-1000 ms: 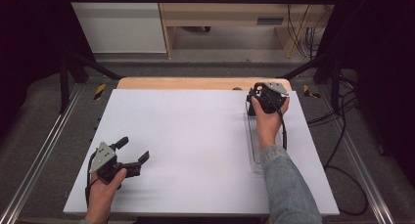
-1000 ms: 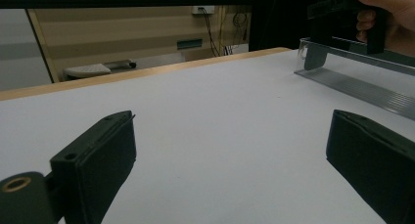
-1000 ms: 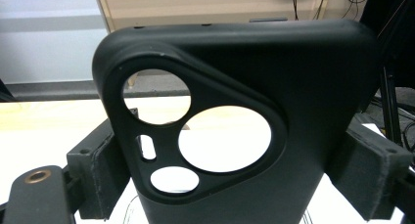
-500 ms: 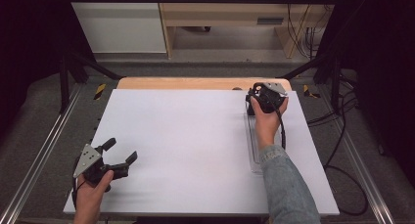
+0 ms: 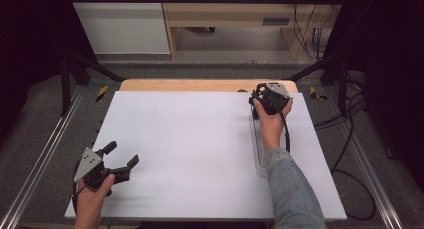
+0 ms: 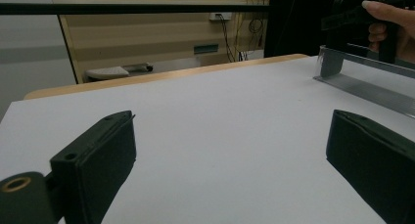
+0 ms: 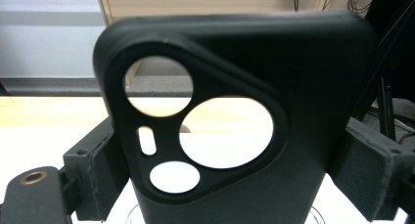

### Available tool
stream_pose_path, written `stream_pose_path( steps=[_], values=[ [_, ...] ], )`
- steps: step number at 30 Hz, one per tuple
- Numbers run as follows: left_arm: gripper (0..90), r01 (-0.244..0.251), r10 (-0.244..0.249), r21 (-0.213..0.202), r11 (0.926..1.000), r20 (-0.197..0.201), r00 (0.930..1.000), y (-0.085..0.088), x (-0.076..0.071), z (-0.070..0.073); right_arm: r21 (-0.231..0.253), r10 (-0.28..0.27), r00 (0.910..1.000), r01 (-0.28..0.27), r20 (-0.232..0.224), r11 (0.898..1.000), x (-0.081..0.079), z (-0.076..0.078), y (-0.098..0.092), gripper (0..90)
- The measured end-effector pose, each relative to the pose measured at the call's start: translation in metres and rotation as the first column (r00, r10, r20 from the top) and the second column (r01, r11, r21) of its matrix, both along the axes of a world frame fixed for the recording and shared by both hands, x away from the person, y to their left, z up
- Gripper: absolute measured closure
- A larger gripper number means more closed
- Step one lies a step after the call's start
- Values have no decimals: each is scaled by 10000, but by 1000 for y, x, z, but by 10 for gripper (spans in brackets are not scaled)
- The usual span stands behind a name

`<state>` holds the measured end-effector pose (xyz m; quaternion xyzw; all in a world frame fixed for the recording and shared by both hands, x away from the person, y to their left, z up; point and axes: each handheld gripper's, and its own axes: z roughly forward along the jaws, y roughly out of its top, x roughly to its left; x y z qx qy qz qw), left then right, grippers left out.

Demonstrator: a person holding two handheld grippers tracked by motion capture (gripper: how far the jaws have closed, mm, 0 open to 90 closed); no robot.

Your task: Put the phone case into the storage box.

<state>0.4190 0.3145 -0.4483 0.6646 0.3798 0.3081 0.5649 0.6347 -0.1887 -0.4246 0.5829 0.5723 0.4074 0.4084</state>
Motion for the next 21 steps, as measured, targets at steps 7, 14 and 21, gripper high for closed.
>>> stream_pose_path(
  steps=[7, 14, 21],
  values=[
    [48, -49, 49, -38, 10000, -47, 10000, 1, 1, -1, -33, 12, 9999, -12, 107, 10000, 0, -1, -2, 89],
    [48, -20, 20, -18, 10000, -67, 10000, -1, 1, -1, 256, 84, 9999, -81, -86, 9996, 1, -2, -3, 50],
    [48, -56, 56, -16, 10000, -49, 10000, 0, 1, -1, 305, 36, 10000, -36, 25, 9995, -2, 1, -4, 40]
  ],
)
